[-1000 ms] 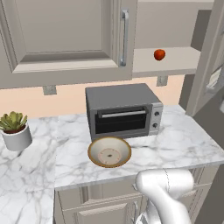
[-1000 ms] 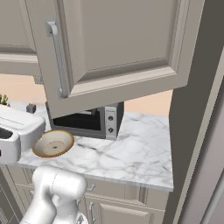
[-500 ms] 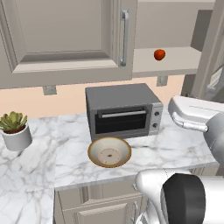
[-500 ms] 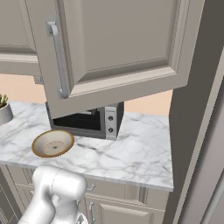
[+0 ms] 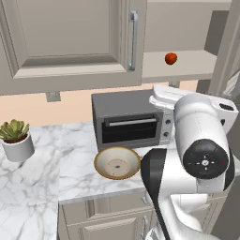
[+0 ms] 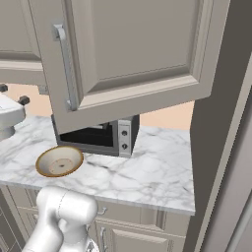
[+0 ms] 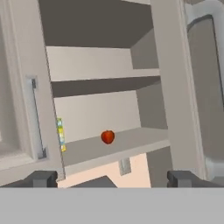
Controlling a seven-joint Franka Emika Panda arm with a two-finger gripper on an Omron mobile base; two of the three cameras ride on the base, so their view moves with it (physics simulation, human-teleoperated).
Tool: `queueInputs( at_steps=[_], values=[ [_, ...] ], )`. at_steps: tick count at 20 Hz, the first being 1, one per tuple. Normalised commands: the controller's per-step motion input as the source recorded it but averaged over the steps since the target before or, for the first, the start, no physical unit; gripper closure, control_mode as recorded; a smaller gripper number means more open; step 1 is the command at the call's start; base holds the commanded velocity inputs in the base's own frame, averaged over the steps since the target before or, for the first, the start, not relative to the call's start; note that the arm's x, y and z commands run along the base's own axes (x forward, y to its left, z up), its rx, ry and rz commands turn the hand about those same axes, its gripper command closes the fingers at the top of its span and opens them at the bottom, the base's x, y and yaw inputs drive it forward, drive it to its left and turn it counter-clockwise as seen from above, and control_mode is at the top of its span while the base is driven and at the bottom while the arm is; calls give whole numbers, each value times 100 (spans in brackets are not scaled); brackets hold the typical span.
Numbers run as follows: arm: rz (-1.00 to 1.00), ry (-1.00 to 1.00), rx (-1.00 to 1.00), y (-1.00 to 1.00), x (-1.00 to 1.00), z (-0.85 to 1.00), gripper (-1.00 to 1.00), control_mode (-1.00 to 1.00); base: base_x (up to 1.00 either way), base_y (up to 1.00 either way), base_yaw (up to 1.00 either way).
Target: Open the cabinet. Pick the banana and apple from the cabinet and place them into the bowl. Then close the cabinet.
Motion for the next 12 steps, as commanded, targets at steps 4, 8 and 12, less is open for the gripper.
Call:
queueInputs(
  at_steps=[4, 8, 12],
  values=[
    [-20, 0, 0, -26, 90, -28, -100, -100, 0, 0, 0],
    [-34, 0, 1, -58, 39, -20, -100, -100, 0, 0, 0],
    [-36, 0, 7, -92, 0, -2, -100, -100, 0, 0, 0]
  ],
)
